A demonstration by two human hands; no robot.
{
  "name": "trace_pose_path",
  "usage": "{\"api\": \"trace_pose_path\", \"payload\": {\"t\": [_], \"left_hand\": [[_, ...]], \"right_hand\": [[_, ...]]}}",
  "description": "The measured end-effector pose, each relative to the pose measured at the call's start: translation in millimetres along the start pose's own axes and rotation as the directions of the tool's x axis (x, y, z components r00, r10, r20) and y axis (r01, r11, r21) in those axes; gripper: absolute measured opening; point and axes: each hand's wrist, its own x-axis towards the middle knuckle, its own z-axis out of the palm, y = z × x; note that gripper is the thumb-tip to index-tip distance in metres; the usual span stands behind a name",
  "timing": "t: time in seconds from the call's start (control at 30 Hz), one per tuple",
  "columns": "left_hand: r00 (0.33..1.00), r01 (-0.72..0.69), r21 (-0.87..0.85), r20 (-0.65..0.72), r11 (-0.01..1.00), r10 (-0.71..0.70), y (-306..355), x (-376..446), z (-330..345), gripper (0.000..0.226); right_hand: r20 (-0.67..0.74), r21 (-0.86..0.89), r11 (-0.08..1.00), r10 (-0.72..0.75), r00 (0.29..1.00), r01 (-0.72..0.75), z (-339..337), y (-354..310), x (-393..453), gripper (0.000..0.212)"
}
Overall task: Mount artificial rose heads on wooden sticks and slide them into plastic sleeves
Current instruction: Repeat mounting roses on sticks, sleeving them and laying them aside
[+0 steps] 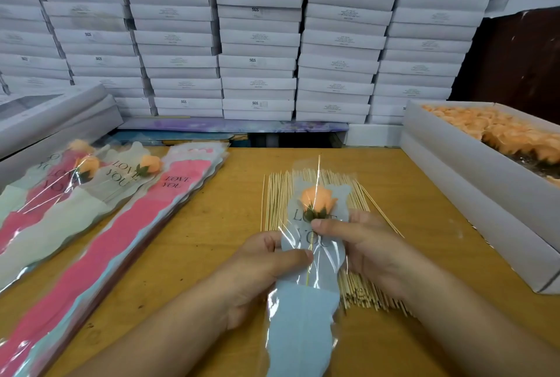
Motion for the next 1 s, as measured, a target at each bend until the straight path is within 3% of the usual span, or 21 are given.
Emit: {"api": "trace_pose_path", "payload": {"t": [0.1,0.2,0.4,0.53,0.83,0.93,1.0], "left_hand": [[0.999,0.027,-0.015,0.047,1.0,-0.026,0.3,-0.5,-0.1,0.011],[0.994,0.047,-0.03,0.099,0.998,-0.044,-1.2,-0.4,-0.1,0.013],[0.999,0.033,0.007,0.018,0.999,-0.033,-4.4,2.2,0.1,0.014],[0.993,0.042,0.029,0.113,0.999,-0.045,-3.1,-0.8,-1.4,0.02],[0.993,0.062,0.006,0.096,0.998,-0.062,-4.4,-0.2,-3.2,0.017],[0.993,0.075,0.038,0.089,0.996,-0.078,-4.5,-0.9,-2.2,0.037],[0.993,0.079,0.04,0.089,0.996,-0.082,-4.8,-0.4,-2.3,0.037]], "right_hand": [[-0.066,0.028,0.999,-0.042,0.997,0.044,0.3,-0.4,0.3,0.025],[-0.112,0.065,0.996,-0.058,0.992,0.065,-1.4,-1.8,1.0,0.031],[-0.108,0.137,0.986,-0.08,0.991,0.094,4.8,0.6,0.4,0.022],[-0.168,0.112,0.984,-0.118,0.979,0.138,4.0,0.7,0.5,0.018],[-0.117,0.128,0.986,-0.092,0.989,0.107,5.9,3.3,-0.9,0.027],[-0.126,0.136,0.985,-0.091,0.988,0.109,5.1,2.7,-0.9,0.026],[-0.128,0.134,0.985,-0.088,0.988,0.105,5.1,3.4,-0.4,0.026]]}}
